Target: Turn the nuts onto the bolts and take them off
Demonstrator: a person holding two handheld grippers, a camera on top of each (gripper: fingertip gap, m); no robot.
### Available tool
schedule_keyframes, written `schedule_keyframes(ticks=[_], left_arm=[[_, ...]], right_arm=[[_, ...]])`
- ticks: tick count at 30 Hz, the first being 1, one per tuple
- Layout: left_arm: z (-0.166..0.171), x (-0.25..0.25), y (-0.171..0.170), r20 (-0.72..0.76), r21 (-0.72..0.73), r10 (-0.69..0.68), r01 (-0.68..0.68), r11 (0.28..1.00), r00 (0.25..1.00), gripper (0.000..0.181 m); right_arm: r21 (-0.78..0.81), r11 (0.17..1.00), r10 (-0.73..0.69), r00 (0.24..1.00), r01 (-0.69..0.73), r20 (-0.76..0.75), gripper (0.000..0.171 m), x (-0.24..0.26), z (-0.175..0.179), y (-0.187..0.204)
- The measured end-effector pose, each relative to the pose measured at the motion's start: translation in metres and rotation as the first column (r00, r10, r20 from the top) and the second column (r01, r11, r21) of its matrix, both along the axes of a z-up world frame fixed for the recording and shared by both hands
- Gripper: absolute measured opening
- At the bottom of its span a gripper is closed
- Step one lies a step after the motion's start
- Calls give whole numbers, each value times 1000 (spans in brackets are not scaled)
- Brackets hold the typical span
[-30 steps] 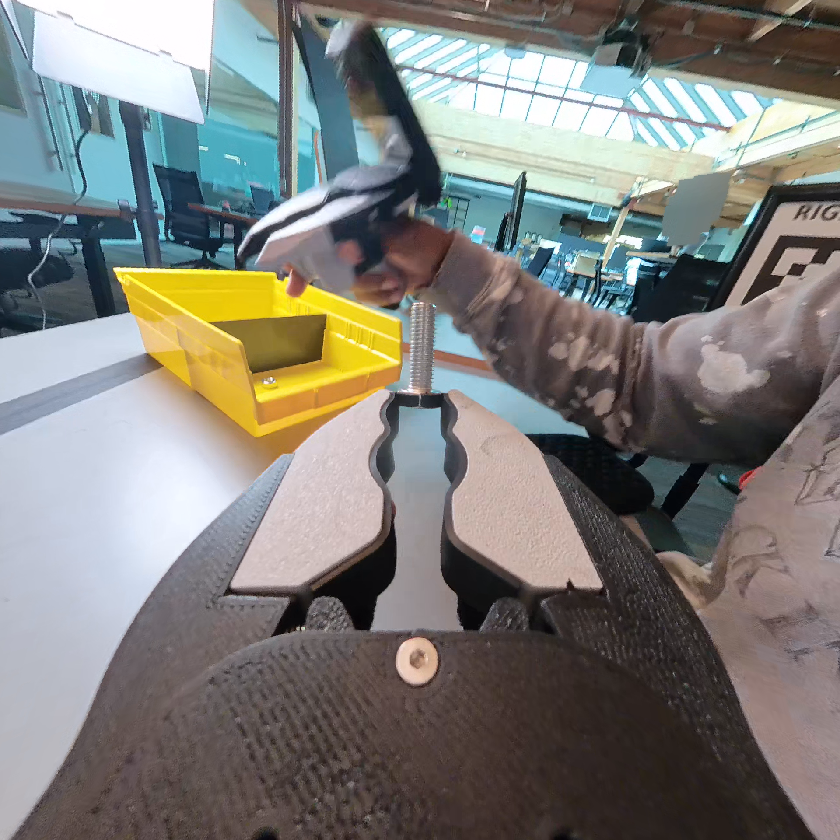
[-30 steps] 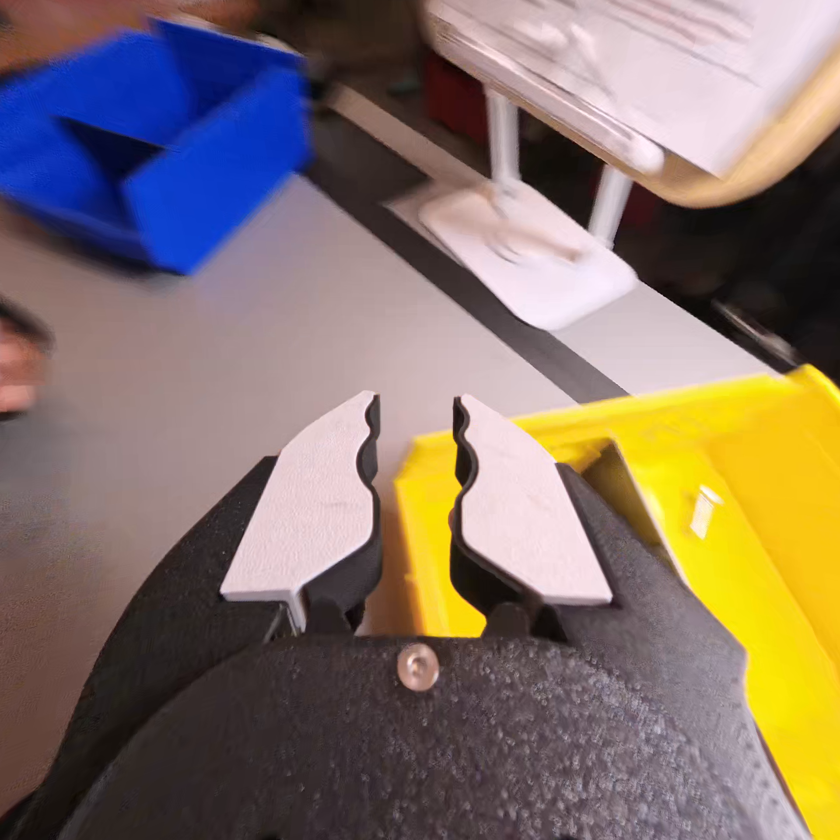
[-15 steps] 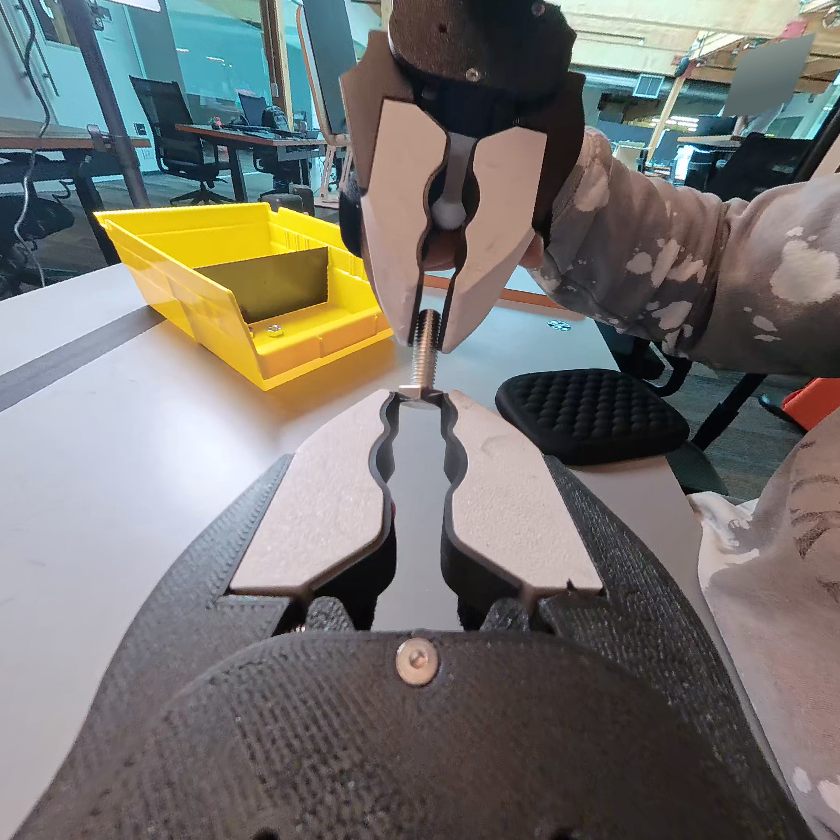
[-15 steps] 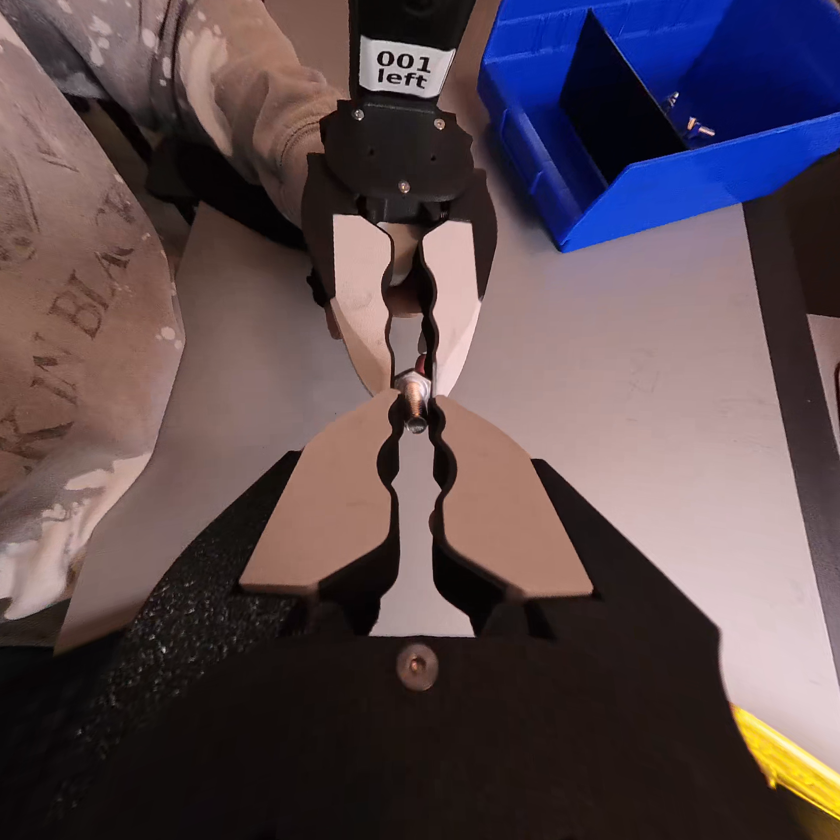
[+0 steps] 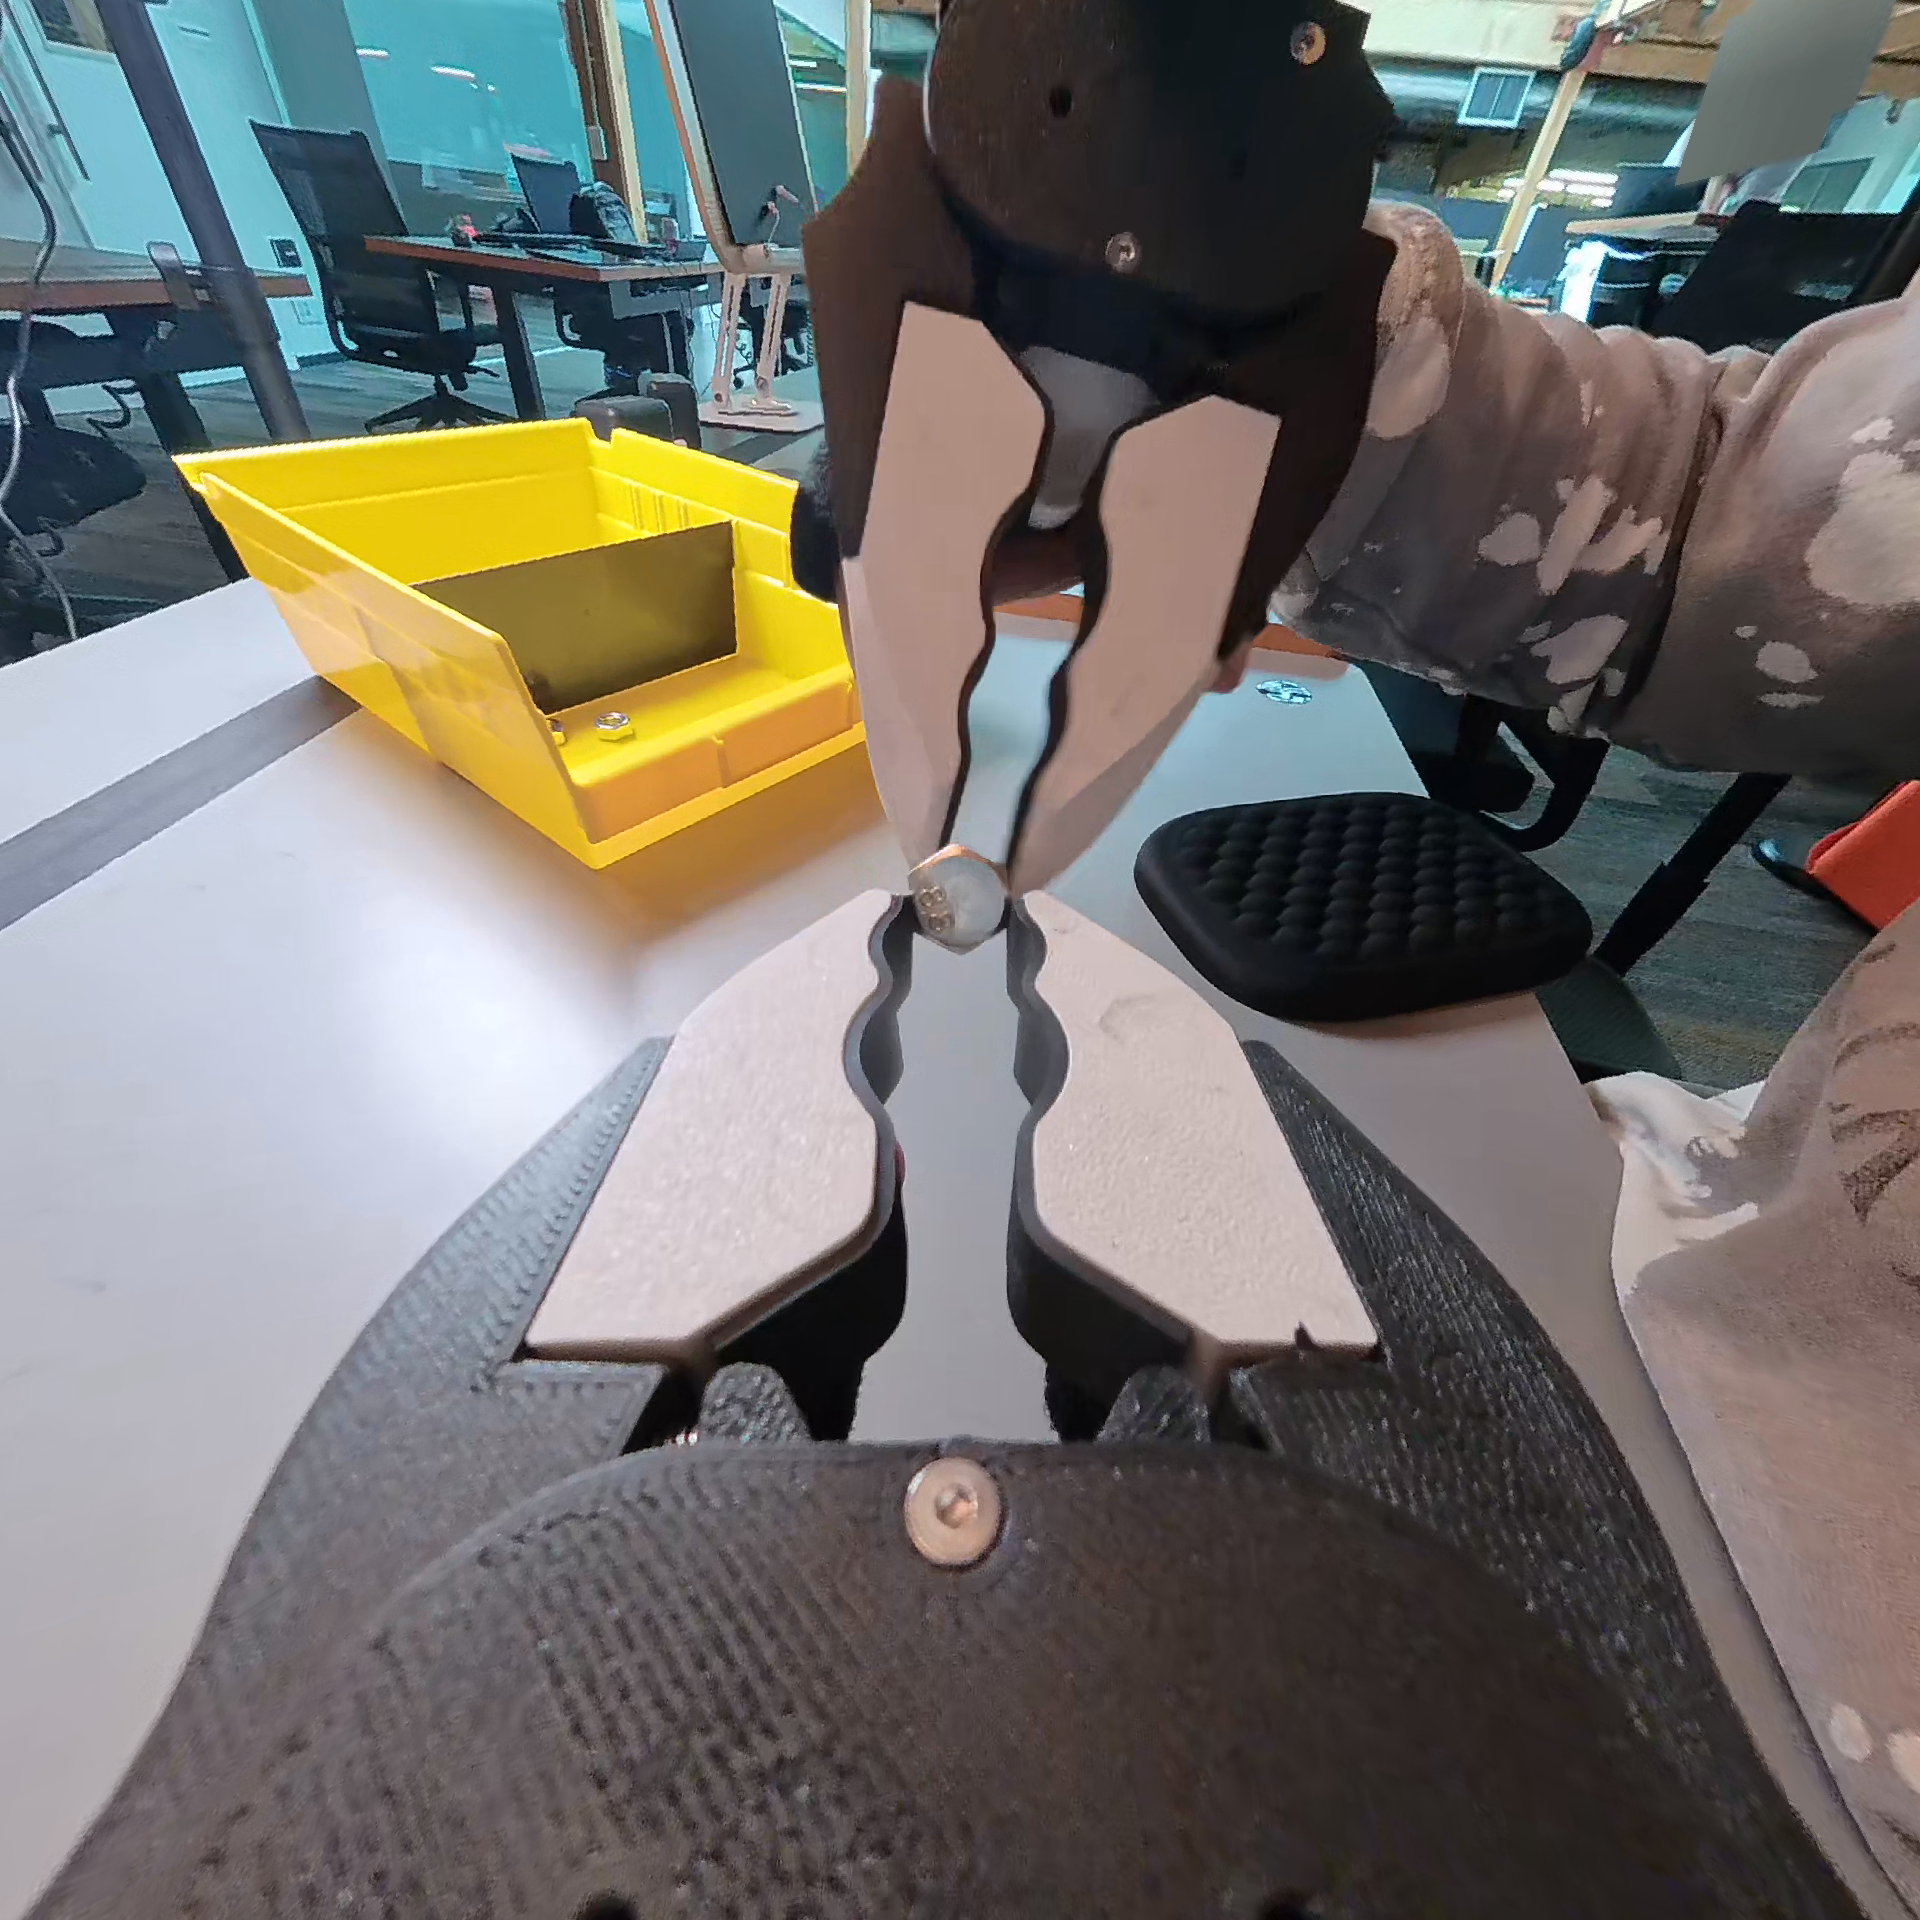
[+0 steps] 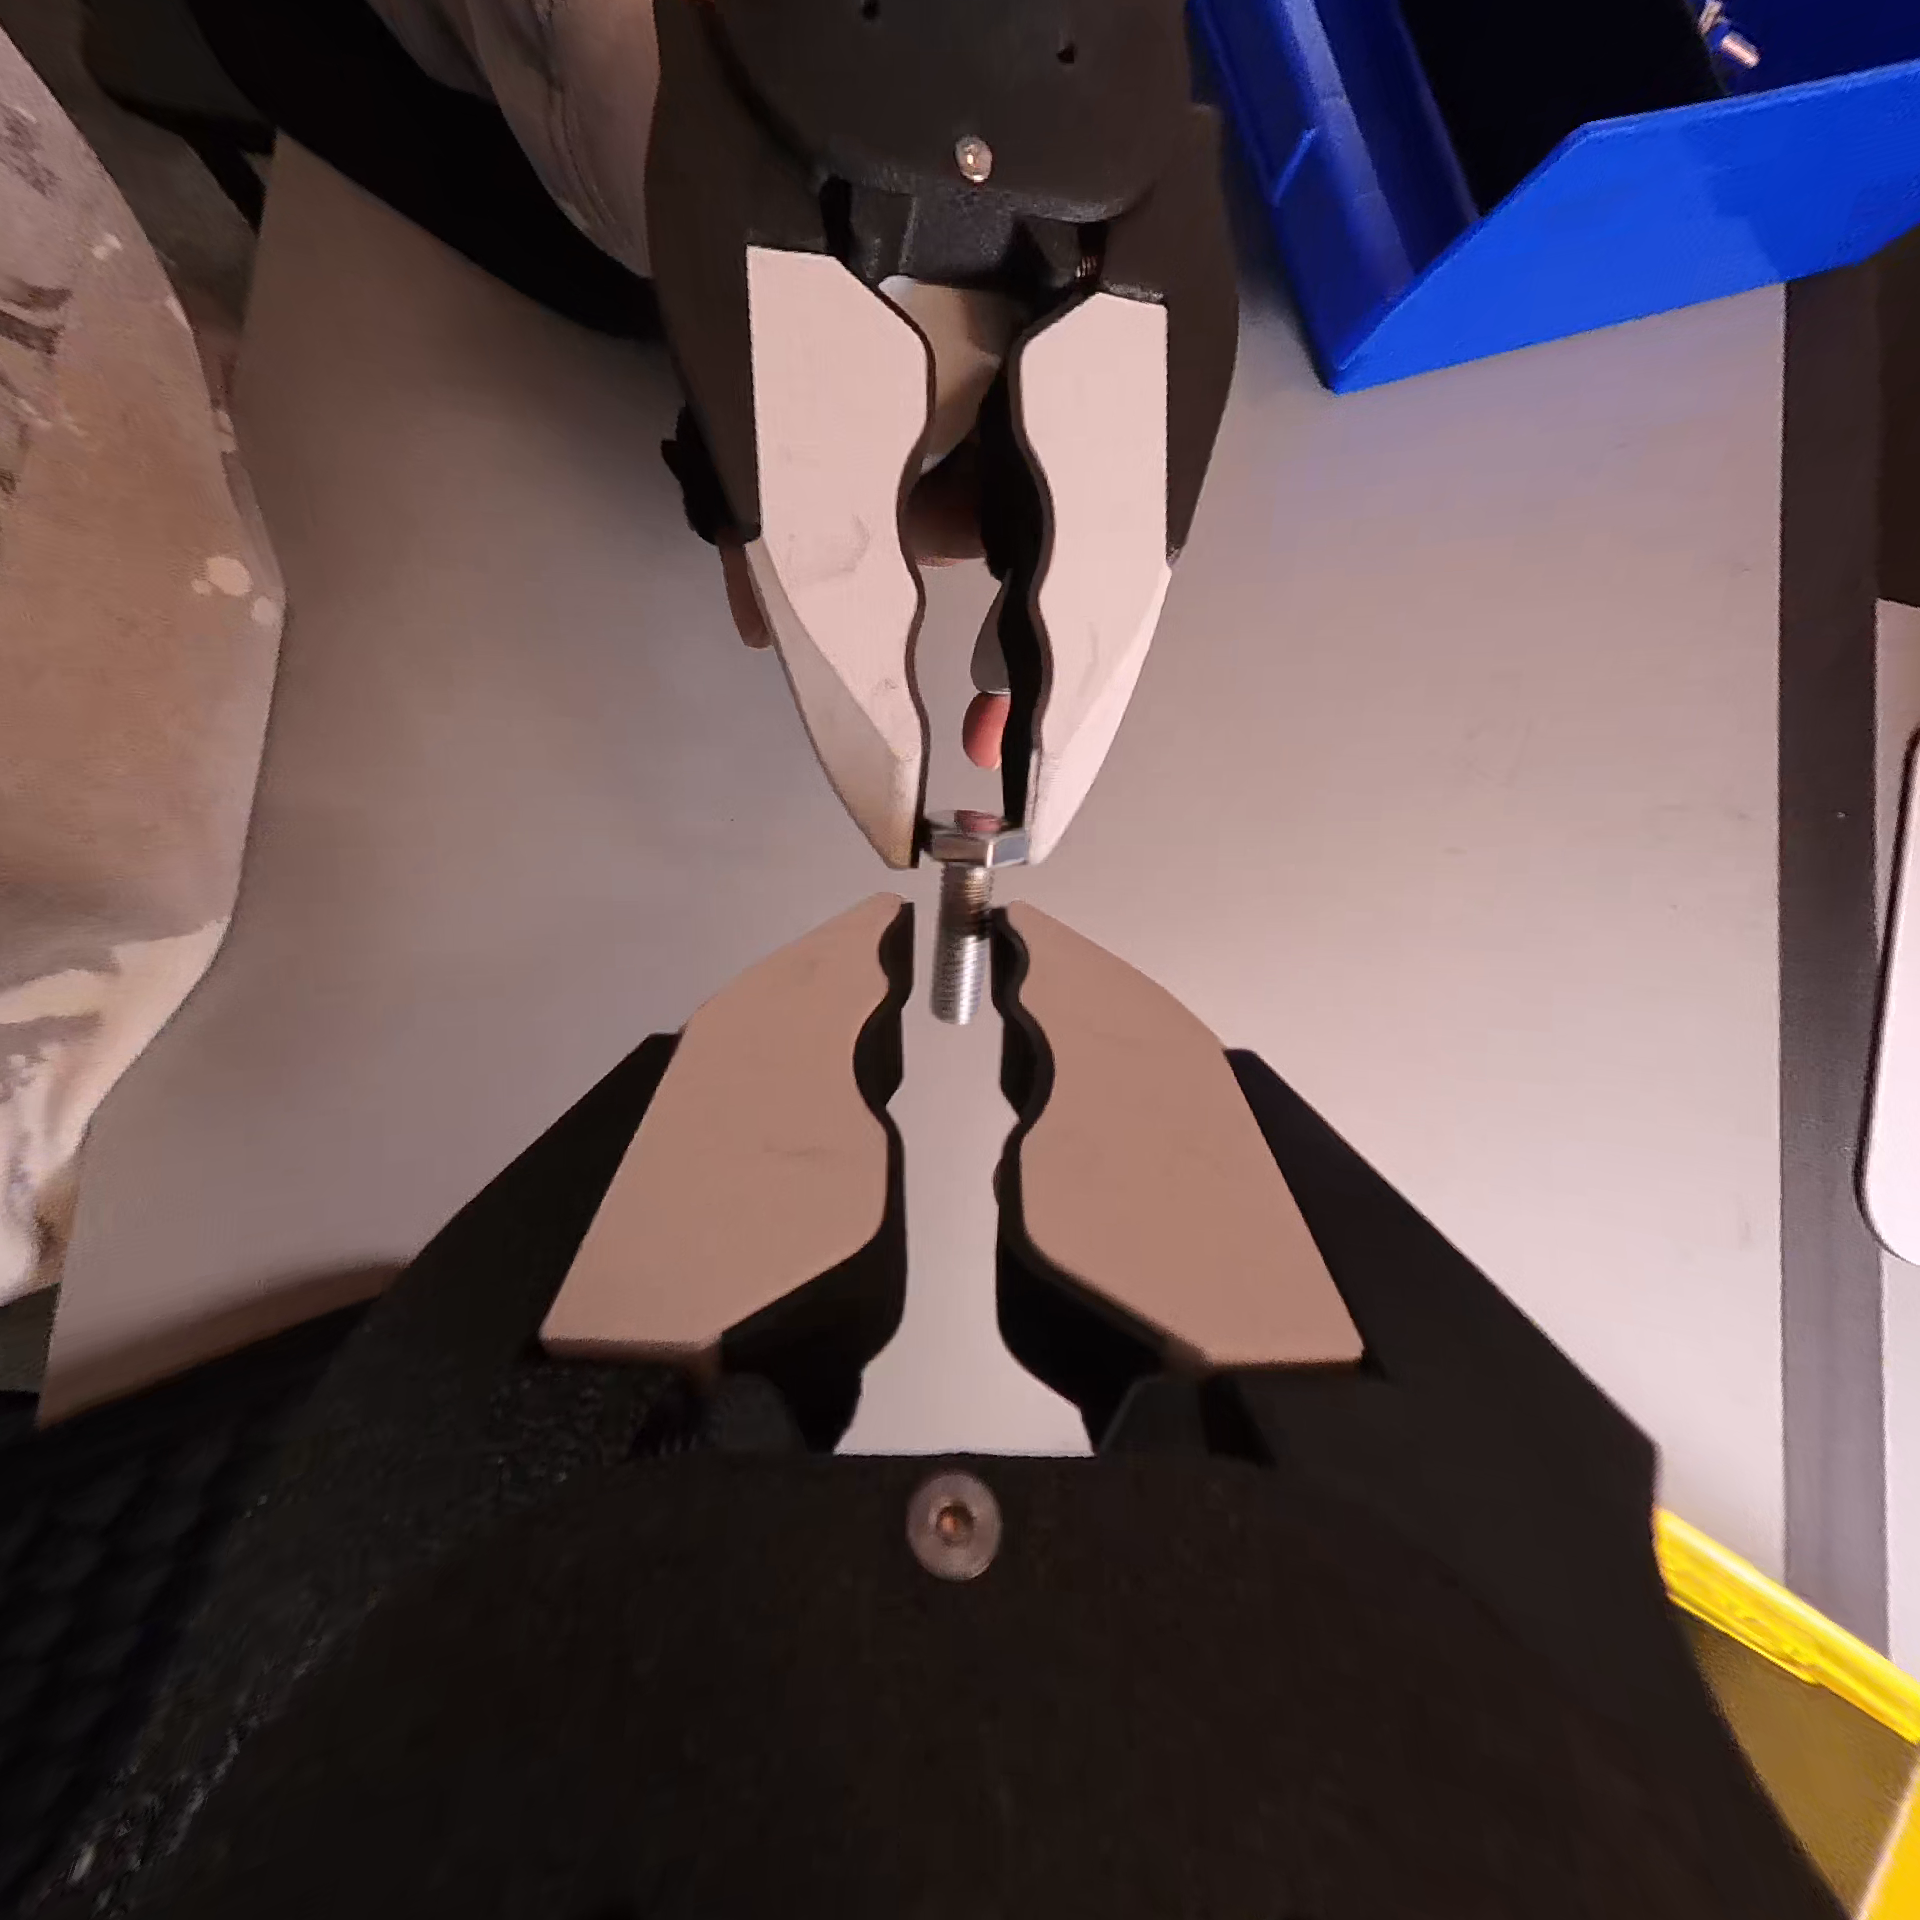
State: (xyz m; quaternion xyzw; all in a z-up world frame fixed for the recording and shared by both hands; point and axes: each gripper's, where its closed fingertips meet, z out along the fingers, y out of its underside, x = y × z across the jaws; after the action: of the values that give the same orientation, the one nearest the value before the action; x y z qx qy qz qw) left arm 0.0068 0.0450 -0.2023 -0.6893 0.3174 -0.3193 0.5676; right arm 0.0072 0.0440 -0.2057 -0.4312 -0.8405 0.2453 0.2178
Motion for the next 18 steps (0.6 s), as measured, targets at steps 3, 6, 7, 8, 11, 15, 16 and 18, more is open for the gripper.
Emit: schedule_keyframes(ticks=[3,6,7,8,11,15,16,18], left_arm=[[2,-2,3,15,14,32,-32,999,999,18],[12,-17,12,57,45,125,-128,991,990,29],[14,-23,14,54,57,148,-151,987,988,29],[16,-29,17,56,70,176,-180,981,983,29],[20,-44,24,82,79,247,-254,964,965,30],[18,-58,32,87,79,323,-330,941,942,33],[18,-60,33,89,76,334,-341,937,938,33],[16,-64,35,90,71,349,-355,932,933,33]], right_arm=[[11,1000,-10,1000,10,6,9,-2,-2,3],[-3,998,-60,997,60,-44,9,-3,17,22],[6,994,-104,991,105,-82,9,-3,28,37],[11,986,-162,979,165,-120,9,-1,40,57],[67,900,-408,885,432,-224,9,11,76,147],[94,612,-761,617,786,-203,9,55,78,284],[102,540,-816,549,836,-181,9,67,70,311],[103,422,-897,431,901,-97,9,87,44,352]])
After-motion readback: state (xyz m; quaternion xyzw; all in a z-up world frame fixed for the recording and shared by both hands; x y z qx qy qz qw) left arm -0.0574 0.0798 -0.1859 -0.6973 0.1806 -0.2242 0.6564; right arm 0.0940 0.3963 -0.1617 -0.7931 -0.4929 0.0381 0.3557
